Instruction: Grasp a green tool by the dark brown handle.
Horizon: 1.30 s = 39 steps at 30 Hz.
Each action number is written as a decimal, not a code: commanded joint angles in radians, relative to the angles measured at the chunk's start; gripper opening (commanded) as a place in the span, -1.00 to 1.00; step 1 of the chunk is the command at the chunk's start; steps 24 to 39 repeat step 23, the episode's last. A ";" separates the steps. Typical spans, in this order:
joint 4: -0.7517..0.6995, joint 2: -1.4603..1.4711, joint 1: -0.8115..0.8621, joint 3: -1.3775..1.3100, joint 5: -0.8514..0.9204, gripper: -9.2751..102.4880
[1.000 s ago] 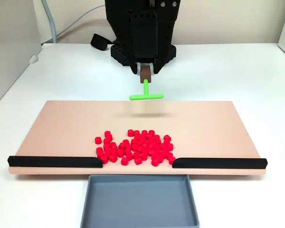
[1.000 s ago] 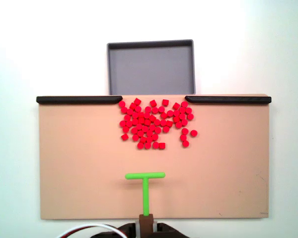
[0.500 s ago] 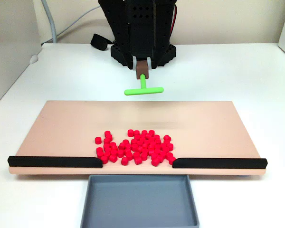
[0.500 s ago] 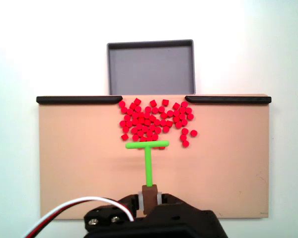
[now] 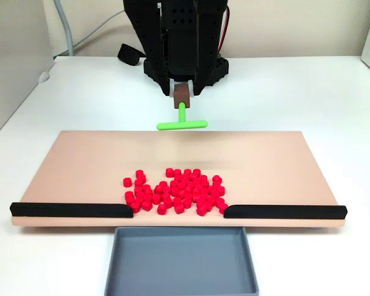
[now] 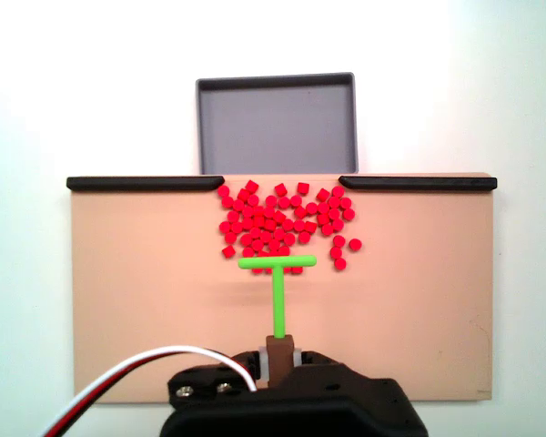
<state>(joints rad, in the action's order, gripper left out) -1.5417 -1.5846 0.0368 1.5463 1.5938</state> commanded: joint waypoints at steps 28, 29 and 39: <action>-0.006 -0.020 -0.020 -0.014 0.014 -0.84; -0.006 -0.020 -0.020 -0.014 0.014 -0.84; -0.006 -0.020 -0.020 -0.014 0.014 -0.84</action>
